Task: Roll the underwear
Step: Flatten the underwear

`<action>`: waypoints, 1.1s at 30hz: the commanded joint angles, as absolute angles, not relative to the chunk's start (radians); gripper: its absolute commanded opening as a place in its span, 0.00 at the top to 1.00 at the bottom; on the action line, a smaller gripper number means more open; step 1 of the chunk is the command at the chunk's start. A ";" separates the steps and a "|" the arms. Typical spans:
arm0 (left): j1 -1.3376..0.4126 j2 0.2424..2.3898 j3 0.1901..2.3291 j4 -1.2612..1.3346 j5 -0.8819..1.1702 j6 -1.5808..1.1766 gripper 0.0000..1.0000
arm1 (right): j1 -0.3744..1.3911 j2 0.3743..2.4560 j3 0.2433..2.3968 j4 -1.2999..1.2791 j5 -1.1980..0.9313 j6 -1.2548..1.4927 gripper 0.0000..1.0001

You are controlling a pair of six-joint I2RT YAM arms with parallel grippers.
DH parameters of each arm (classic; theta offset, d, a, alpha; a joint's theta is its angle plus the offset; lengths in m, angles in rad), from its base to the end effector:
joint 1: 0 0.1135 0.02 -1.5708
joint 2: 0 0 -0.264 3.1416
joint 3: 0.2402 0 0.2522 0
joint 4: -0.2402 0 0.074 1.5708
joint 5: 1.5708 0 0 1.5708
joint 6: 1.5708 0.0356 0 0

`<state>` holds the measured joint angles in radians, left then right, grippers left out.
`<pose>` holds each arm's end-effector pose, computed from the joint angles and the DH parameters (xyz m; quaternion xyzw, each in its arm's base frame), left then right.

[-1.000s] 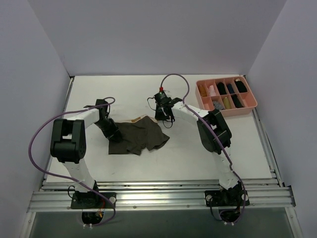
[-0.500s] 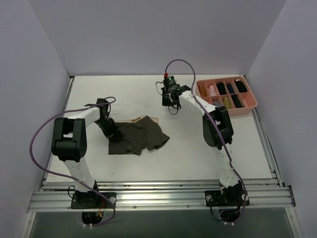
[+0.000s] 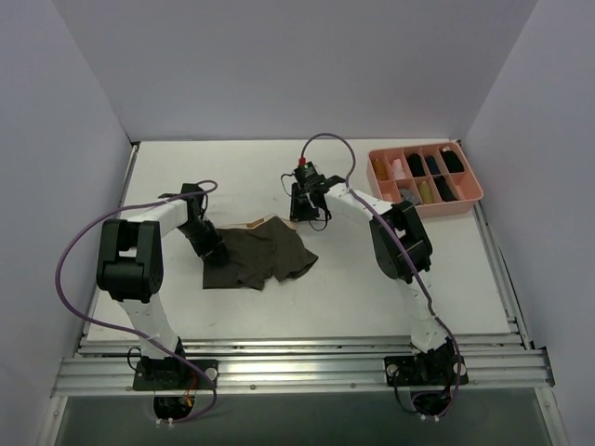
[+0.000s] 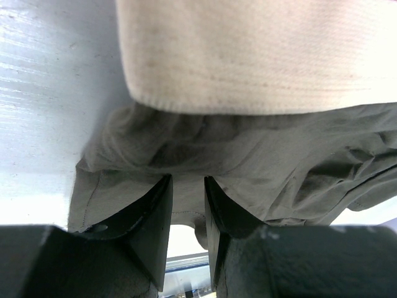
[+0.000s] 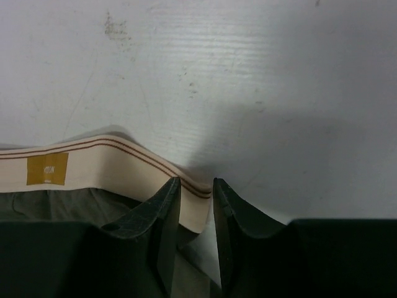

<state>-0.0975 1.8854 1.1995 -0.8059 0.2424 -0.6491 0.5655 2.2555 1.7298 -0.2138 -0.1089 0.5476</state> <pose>0.3354 -0.0414 0.1476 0.2655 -0.9557 0.1268 0.0076 0.4283 0.2764 0.1732 -0.0301 0.9133 0.2553 0.3160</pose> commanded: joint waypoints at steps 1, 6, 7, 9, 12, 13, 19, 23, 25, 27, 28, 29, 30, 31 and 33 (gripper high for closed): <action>-0.097 1.899 1.213 -0.802 0.193 -0.632 0.64 | 0.610 2.244 1.724 -0.262 -0.081 0.603 0.76; -0.097 1.896 1.221 -0.810 0.192 -0.624 0.64 | 0.632 2.249 1.733 -0.313 -0.031 0.627 0.77; -0.095 1.898 1.224 -0.813 0.192 -0.624 0.64 | 0.635 2.249 1.739 -0.325 -0.017 0.627 0.77; -0.095 1.901 1.230 -0.816 0.190 -0.624 0.64 | 0.643 2.258 1.753 -0.363 0.008 0.627 0.77; -0.097 1.901 1.236 -0.818 0.190 -0.624 0.64 | 0.664 2.269 1.784 -0.406 0.064 0.620 0.78; -0.095 1.902 1.238 -0.819 0.192 -0.626 0.64 | 0.669 2.282 1.807 -0.423 0.089 0.614 0.78; -0.095 1.908 1.239 -0.819 0.190 -0.627 0.64 | 0.683 2.307 1.825 -0.454 0.098 0.614 0.88; -0.097 1.905 1.241 -0.821 0.189 -0.626 0.64 | 0.672 2.303 1.804 -0.396 0.060 0.591 1.00; -0.095 1.908 1.244 -0.828 0.187 -0.623 0.64 | 0.652 2.296 1.801 -0.373 0.054 0.565 1.00; -0.097 1.914 1.253 -0.841 0.178 -0.620 0.64 | 0.631 2.289 1.804 -0.361 0.058 0.522 1.00; -0.095 1.917 1.256 -0.853 0.175 -0.617 0.64 | 0.609 2.277 1.804 -0.354 0.058 0.506 1.00; -0.095 1.919 1.261 -0.856 0.173 -0.614 0.64 | 0.597 2.270 1.804 -0.348 0.055 0.486 1.00; -0.097 1.917 1.259 -0.857 0.170 -0.612 0.64 | 0.588 2.263 1.804 -0.330 0.045 0.465 1.00; -0.097 1.916 1.258 -0.857 0.169 -0.611 0.64 | 0.575 2.252 1.807 -0.322 0.040 0.425 1.00; -0.094 1.908 1.250 -0.856 0.167 -0.612 0.64 | 0.568 2.249 1.818 -0.316 0.032 0.394 1.00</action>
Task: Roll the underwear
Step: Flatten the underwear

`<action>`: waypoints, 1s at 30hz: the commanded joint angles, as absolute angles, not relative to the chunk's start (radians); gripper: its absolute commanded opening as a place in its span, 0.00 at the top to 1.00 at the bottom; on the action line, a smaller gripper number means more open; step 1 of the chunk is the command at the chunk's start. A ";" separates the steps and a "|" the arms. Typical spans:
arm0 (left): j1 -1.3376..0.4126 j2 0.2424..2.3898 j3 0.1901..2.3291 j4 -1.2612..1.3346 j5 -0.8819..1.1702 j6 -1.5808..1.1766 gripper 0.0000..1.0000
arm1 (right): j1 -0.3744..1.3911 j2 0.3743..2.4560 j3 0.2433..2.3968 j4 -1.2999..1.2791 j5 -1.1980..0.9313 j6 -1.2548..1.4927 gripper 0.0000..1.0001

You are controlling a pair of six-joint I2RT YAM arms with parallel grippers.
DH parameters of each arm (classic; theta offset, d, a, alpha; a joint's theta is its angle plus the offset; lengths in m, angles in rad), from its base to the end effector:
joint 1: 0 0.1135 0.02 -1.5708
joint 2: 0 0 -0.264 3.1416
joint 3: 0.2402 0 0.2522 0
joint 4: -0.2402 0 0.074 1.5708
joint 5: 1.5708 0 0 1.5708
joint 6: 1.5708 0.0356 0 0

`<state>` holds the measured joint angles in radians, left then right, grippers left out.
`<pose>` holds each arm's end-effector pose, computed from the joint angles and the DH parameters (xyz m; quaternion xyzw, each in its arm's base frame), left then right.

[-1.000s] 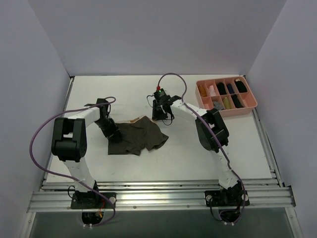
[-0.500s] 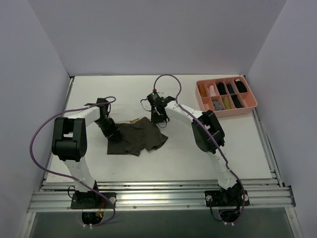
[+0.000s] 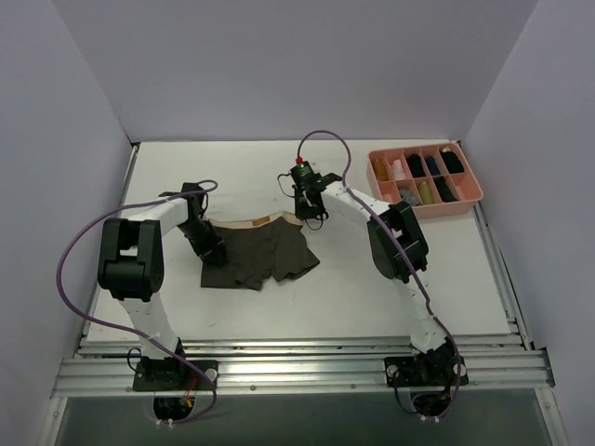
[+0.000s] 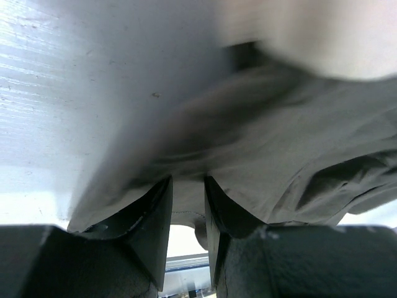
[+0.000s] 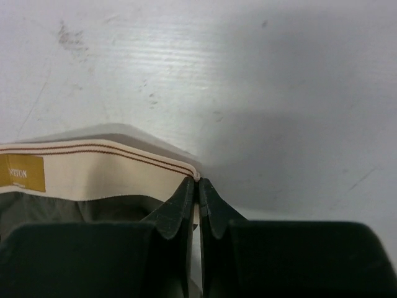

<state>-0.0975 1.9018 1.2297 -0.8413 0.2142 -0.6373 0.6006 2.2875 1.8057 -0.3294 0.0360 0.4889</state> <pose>0.3387 -0.0407 0.1490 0.2620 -0.9587 0.1100 0.0118 0.4246 0.2893 0.1728 -0.0452 0.9275 0.1778 0.3257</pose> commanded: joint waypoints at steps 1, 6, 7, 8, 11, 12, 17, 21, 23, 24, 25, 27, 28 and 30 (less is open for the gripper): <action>-0.094 1.907 1.249 -0.854 0.166 -0.614 0.64 | 0.563 2.250 1.831 -0.318 0.028 0.370 1.00; -0.095 1.907 1.255 -0.861 0.167 -0.617 0.64 | 0.561 2.261 1.851 -0.316 0.014 0.322 1.00; -0.095 1.907 1.259 -0.861 0.170 -0.617 0.64 | 0.560 2.269 1.856 -0.318 -0.012 0.316 1.00; -0.094 1.907 1.264 -0.861 0.172 -0.617 0.64 | 0.560 2.272 1.864 -0.318 -0.034 0.298 1.00; -0.095 1.901 1.279 -0.856 0.187 -0.618 0.64 | 0.560 2.269 1.864 -0.305 -0.101 0.259 1.00; -0.095 1.896 1.284 -0.854 0.190 -0.618 0.64 | 0.561 2.267 1.865 -0.305 -0.112 0.243 1.00; -0.095 1.875 1.339 -0.853 0.244 -0.624 0.62 | 0.549 2.221 1.871 -0.348 -0.172 0.247 0.78; -0.095 1.865 1.388 -0.870 0.253 -0.627 0.62 | 0.515 2.142 1.795 -0.397 -0.236 0.299 0.75; -0.094 1.865 1.402 -0.874 0.258 -0.629 0.62 | 0.509 2.080 1.695 -0.391 -0.276 0.322 0.75; -0.094 1.865 1.411 -0.873 0.259 -0.630 0.61 | 0.511 2.063 1.659 -0.382 -0.287 0.328 0.75; -0.094 1.868 1.414 -0.868 0.264 -0.632 0.61 | 0.512 2.031 1.622 -0.377 -0.291 0.336 0.76; -0.091 1.884 1.427 -0.865 0.265 -0.627 0.61 | 0.518 1.994 1.511 -0.348 -0.293 0.359 0.76; -0.086 1.893 1.443 -0.867 0.267 -0.626 0.61 | 0.520 1.956 1.475 -0.336 -0.293 0.365 0.76; -0.081 1.922 1.463 -0.864 0.284 -0.621 0.61 | 0.523 1.924 1.385 -0.308 -0.291 0.376 0.76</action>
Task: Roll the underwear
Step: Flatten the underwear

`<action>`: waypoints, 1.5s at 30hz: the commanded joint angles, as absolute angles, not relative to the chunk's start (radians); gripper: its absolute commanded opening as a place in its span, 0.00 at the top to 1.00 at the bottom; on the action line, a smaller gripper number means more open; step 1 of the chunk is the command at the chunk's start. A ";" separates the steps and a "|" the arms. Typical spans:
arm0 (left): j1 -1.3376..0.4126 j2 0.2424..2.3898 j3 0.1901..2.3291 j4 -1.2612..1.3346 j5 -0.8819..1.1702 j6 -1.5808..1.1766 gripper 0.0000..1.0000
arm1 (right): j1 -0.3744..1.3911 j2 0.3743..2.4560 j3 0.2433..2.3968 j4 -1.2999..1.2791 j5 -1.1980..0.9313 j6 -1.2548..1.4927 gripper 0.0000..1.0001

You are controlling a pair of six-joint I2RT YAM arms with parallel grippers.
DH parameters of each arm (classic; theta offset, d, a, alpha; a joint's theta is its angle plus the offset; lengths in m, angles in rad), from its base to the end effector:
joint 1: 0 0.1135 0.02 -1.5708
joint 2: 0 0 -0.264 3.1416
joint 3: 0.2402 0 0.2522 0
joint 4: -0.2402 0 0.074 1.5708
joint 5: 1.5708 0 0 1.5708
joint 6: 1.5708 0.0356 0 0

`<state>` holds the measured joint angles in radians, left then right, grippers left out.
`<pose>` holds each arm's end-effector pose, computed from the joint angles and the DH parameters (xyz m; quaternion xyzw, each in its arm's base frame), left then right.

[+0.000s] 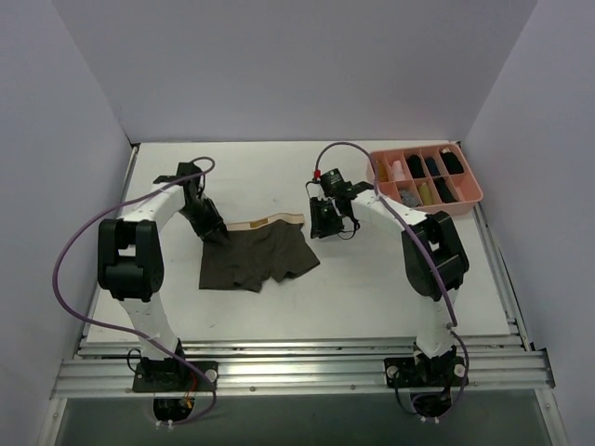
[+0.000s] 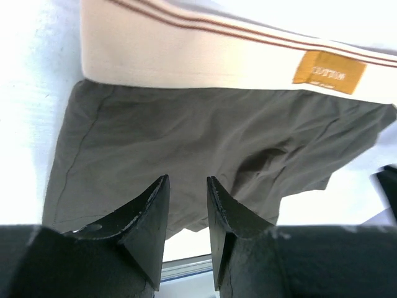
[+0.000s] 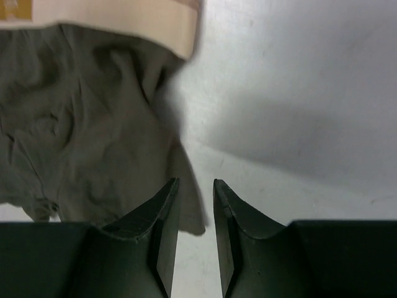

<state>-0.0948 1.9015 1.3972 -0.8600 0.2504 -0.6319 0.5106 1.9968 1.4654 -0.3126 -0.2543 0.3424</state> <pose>0.3689 -0.0439 0.1912 -0.2494 0.9549 -0.1524 0.0514 0.3819 0.2242 0.2004 -0.1228 0.9201 0.2538 0.2720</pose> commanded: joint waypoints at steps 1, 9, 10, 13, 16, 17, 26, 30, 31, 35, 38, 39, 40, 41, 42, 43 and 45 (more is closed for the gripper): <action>-0.081 1.933 1.492 -0.853 0.296 -0.621 0.61 | 0.523 1.899 1.359 -0.302 -0.288 0.379 0.76; -0.167 2.019 1.661 -0.721 0.486 -0.669 0.61 | 0.597 1.865 1.233 -0.241 -0.276 0.396 0.77; -0.184 2.029 1.681 -0.698 0.491 -0.672 0.61 | 0.610 1.861 1.214 -0.236 -0.272 0.402 0.77; -0.248 2.086 1.753 -0.642 0.543 -0.693 0.61 | 0.623 1.839 1.169 -0.235 -0.235 0.410 0.81; -0.299 2.147 1.805 -0.588 0.577 -0.745 0.62 | 0.621 1.801 1.129 -0.233 -0.192 0.413 0.95; -0.310 2.160 1.816 -0.577 0.575 -0.758 0.62 | 0.621 1.792 1.100 -0.232 -0.187 0.414 0.99; -0.432 2.316 1.865 -0.400 0.617 -0.917 0.62 | 0.640 1.681 0.930 -0.164 -0.184 0.477 1.00; -0.463 2.376 1.859 -0.358 0.621 -0.942 0.62 | 0.653 1.666 0.891 -0.152 -0.178 0.502 1.00; -0.466 2.382 1.859 -0.348 0.623 -0.948 0.62 | 0.653 1.657 0.887 -0.150 -0.175 0.508 1.00; -0.474 2.421 1.865 -0.350 0.623 -0.957 0.62 | 0.650 1.634 0.871 -0.153 -0.160 0.518 1.00; -0.471 2.431 1.870 -0.370 0.595 -0.947 0.62 | 0.652 1.615 0.861 -0.155 -0.152 0.535 1.00; -0.471 2.437 1.878 -0.385 0.588 -0.943 0.62 | 0.653 1.609 0.859 -0.156 -0.149 0.544 1.00; -0.471 2.439 1.882 -0.393 0.566 -0.939 0.62 | 0.655 1.594 0.853 -0.153 -0.144 0.554 1.00; -0.471 2.441 1.890 -0.403 0.557 -0.931 0.62 | 0.658 1.585 0.842 -0.152 -0.138 0.574 1.00; -0.471 2.450 1.897 -0.422 0.549 -0.927 0.62 | 0.660 1.574 0.835 -0.150 -0.135 0.581 1.00; -0.469 2.454 1.913 -0.431 0.543 -0.923 0.62 | 0.663 1.556 0.828 -0.150 -0.130 0.589 1.00; -0.469 2.468 1.931 -0.468 0.519 -0.910 0.62 | 0.666 1.537 0.805 -0.155 -0.107 0.615 1.00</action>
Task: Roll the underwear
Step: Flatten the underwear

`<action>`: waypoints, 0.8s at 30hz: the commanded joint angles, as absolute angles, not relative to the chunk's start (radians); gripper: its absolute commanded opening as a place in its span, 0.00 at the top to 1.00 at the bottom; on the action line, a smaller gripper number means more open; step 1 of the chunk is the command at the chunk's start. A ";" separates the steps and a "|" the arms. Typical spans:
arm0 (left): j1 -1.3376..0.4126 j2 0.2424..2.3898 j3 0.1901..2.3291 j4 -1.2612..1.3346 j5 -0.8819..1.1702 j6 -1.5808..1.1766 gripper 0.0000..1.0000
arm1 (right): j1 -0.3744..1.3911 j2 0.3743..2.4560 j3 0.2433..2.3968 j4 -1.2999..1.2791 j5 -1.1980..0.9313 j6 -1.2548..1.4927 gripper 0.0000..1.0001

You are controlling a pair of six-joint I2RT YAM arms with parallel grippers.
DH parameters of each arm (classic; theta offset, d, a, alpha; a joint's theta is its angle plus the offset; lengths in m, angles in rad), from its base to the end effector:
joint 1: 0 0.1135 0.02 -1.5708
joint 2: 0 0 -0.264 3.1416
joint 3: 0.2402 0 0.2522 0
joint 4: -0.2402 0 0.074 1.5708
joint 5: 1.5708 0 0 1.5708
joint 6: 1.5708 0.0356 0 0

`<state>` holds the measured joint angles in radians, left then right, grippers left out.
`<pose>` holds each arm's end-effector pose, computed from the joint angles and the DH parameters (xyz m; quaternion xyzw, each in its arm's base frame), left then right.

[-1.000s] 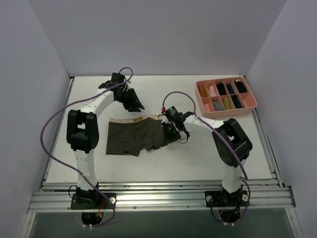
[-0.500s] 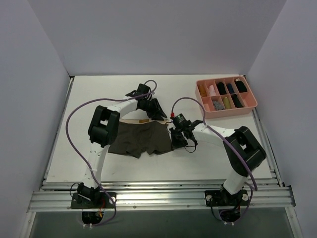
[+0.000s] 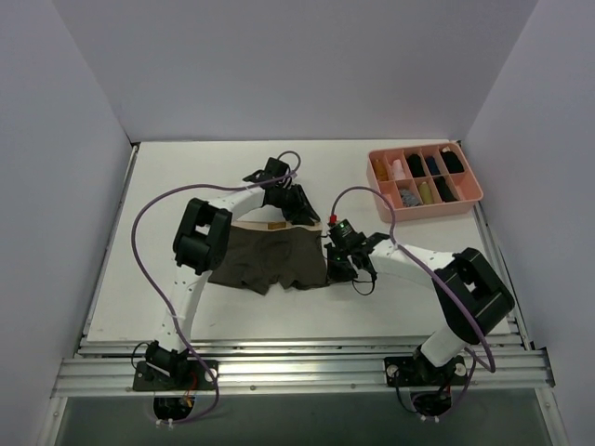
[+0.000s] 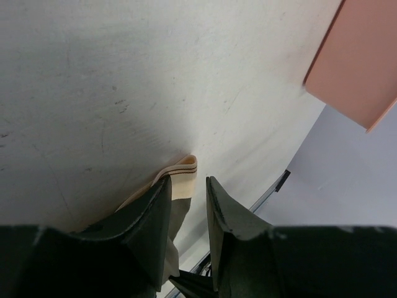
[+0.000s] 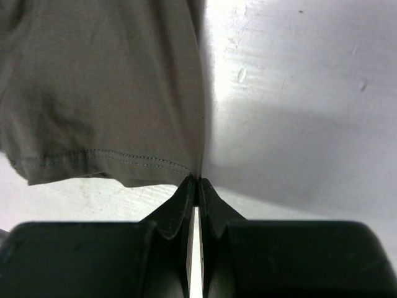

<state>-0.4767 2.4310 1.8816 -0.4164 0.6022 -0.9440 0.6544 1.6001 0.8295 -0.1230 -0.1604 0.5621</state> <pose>0.4520 -0.2561 0.1240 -0.1251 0.9073 -0.4002 0.0311 0.2454 0.1954 0.1647 -0.0700 0.9380 0.2512 0.2285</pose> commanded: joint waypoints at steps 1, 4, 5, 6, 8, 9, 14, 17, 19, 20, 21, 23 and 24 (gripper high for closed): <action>-0.466 2.471 1.943 -0.477 0.511 -0.905 0.62 | 0.667 1.523 0.798 -0.155 -0.103 0.620 1.00; -0.462 2.474 1.945 -0.485 0.494 -0.907 0.62 | 0.666 1.503 0.764 -0.156 -0.089 0.641 1.00; -0.460 2.473 1.945 -0.485 0.489 -0.910 0.62 | 0.666 1.497 0.758 -0.163 -0.072 0.647 1.00; -0.460 2.473 1.944 -0.480 0.486 -0.911 0.62 | 0.667 1.494 0.750 -0.164 -0.063 0.663 1.00; -0.460 2.470 1.944 -0.471 0.488 -0.922 0.62 | 0.667 1.493 0.749 -0.181 -0.037 0.672 1.00; -0.459 2.465 1.942 -0.453 0.503 -0.928 0.62 | 0.664 1.496 0.758 -0.186 -0.011 0.673 1.00; -0.459 2.366 1.930 -0.436 0.522 -0.927 0.61 | 0.624 1.532 0.818 -0.228 0.026 0.621 0.92; -0.425 2.277 1.944 -0.561 0.488 -0.865 0.59 | 0.585 1.525 0.860 -0.239 -0.003 0.585 0.82; -0.402 2.228 1.936 -0.619 0.466 -0.835 0.58 | 0.569 1.516 0.887 -0.239 -0.041 0.566 0.77; -0.388 2.174 1.925 -0.641 0.441 -0.801 0.58 | 0.554 1.513 0.915 -0.236 -0.079 0.545 0.73; -0.374 2.149 1.913 -0.688 0.424 -0.781 0.57 | 0.549 1.517 0.931 -0.232 -0.101 0.535 0.72; -0.330 2.077 1.870 -0.744 0.375 -0.729 0.56 | 0.542 1.535 0.980 -0.226 -0.118 0.520 0.71; -0.313 2.054 1.844 -0.761 0.373 -0.716 0.55 | 0.540 1.563 0.994 -0.218 -0.126 0.500 0.71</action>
<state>-0.3775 2.2105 1.8751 -0.6487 0.4500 -0.8173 0.5465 1.5387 0.9218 -0.2028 -0.0803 0.5613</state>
